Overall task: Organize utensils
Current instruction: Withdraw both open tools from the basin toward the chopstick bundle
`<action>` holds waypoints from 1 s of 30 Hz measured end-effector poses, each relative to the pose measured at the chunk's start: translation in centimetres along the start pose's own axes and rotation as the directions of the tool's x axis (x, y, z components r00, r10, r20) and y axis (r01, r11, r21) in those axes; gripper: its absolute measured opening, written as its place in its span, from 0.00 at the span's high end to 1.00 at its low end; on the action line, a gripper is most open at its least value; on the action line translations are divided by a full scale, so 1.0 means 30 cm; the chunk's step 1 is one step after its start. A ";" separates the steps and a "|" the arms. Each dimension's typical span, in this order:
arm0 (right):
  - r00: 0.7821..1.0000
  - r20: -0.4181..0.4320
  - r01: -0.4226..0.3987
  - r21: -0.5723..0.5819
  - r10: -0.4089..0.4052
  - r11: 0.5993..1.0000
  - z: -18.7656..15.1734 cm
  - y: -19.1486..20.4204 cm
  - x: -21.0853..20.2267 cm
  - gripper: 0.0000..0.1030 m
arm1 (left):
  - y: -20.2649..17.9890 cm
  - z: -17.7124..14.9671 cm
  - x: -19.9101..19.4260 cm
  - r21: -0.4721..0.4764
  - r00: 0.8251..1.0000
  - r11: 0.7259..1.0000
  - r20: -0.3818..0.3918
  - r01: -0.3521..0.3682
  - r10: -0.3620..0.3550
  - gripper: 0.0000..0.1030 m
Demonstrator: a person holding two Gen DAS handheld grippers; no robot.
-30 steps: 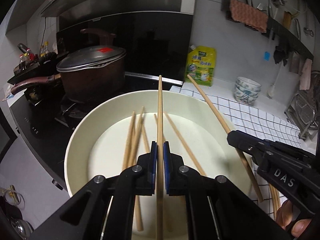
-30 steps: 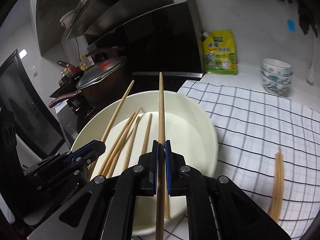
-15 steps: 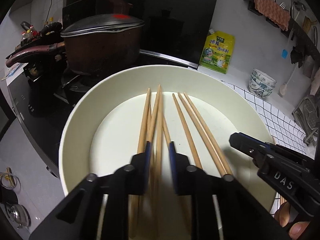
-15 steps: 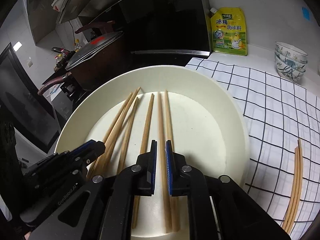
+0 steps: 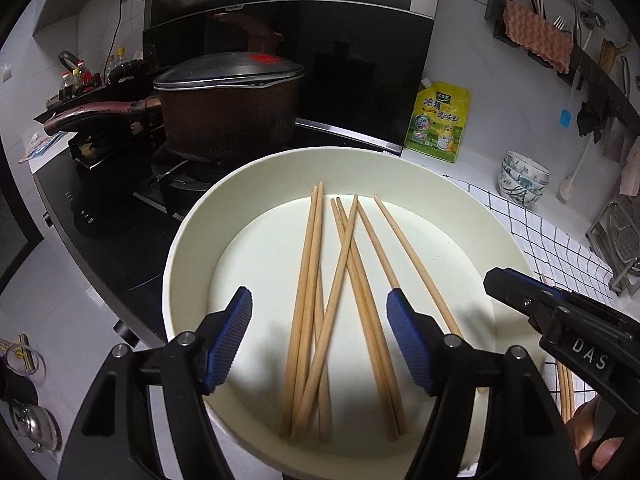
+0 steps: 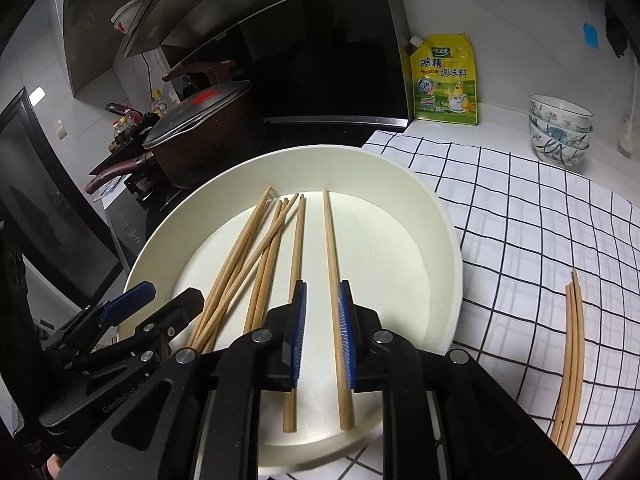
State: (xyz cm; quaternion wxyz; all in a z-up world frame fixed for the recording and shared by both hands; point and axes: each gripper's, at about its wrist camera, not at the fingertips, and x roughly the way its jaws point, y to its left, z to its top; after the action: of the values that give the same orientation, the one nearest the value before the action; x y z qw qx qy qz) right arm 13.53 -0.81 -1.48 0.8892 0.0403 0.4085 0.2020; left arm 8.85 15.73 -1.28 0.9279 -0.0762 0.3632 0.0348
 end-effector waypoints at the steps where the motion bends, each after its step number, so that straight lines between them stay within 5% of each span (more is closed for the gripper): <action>1: 1.000 0.003 0.004 0.000 -0.004 1.000 -0.004 0.000 -0.008 0.81 | -0.006 -0.005 -0.008 0.002 1.000 1.000 0.001 0.006 -0.006 0.31; 30: 0.980 0.106 0.146 0.180 -0.167 0.973 -0.230 -0.337 -0.390 0.68 | -0.375 -0.121 -0.164 0.125 0.987 0.979 0.000 0.159 -0.160 0.20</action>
State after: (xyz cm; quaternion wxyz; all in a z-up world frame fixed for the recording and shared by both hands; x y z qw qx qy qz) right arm 4.86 -15.31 -0.15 0.9187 0.0966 0.3717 0.0926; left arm 4.18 3.98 0.74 0.9325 -0.0470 0.3527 -0.0619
